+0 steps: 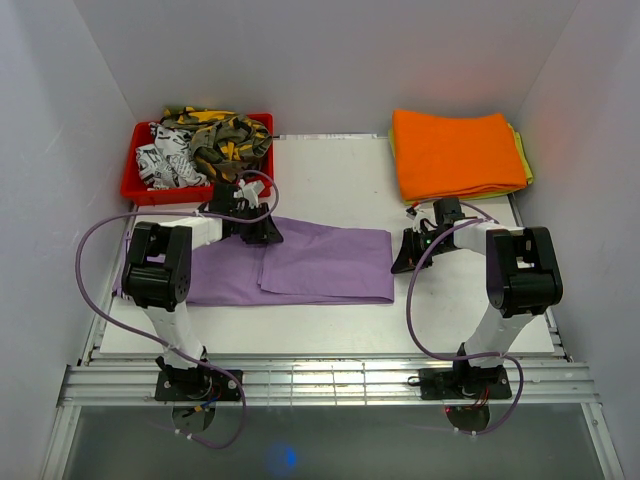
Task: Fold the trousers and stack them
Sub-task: Fold the trousers
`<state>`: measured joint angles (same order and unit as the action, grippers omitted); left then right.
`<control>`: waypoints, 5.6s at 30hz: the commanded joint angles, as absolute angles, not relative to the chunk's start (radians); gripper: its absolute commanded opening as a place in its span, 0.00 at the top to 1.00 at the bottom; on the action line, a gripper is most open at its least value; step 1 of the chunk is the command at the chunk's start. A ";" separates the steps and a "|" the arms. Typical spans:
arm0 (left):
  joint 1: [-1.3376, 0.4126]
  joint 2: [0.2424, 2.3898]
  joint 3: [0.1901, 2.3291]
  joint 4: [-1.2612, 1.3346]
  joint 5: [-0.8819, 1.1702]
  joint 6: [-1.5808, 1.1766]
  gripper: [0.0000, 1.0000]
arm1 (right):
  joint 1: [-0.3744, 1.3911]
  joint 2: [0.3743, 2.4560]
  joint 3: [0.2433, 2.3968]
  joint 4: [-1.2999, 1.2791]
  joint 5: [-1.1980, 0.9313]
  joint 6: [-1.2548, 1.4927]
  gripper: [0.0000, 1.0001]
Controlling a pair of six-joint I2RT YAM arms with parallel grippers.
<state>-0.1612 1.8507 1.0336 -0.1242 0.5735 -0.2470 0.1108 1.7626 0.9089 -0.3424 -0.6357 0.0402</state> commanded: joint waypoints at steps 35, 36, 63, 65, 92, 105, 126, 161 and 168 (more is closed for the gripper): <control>0.397 1.468 1.186 -0.643 0.523 -0.040 0.35 | 0.075 1.894 0.960 -0.350 -0.770 -0.039 0.34; 0.425 1.470 1.202 -0.653 0.544 -0.043 0.32 | 0.077 1.904 0.956 -0.327 -0.781 -0.028 0.35; 0.637 1.489 1.114 -0.729 0.526 0.093 0.31 | -0.330 1.904 1.361 -1.060 -0.822 -0.508 0.92; 0.635 1.491 1.094 -0.735 0.551 0.106 0.31 | -0.328 1.875 1.371 -1.068 -0.860 -0.483 0.92; 0.569 1.706 1.003 -0.568 0.546 0.092 0.34 | 0.232 1.764 1.393 -0.385 -1.020 0.419 0.92; 0.534 1.783 0.927 -0.512 0.716 0.092 0.93 | 0.461 1.899 1.532 -0.164 -0.982 0.629 0.92; 0.141 1.717 0.798 -0.244 0.729 -0.327 1.00 | 0.626 2.129 1.704 -0.098 -0.925 0.710 0.92; -0.021 1.664 0.706 -0.153 0.509 -0.483 1.00 | 0.741 2.368 1.908 -0.095 -0.784 0.784 0.92; -0.021 1.678 0.716 -0.155 0.509 -0.482 1.00 | 0.759 2.384 1.887 -0.092 -0.798 0.785 0.92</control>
<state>-0.0025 1.6688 0.7433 -0.1154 0.5800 -0.4980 0.7361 2.3821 1.8675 -0.1314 -0.7856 0.7753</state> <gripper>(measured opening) 0.019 0.084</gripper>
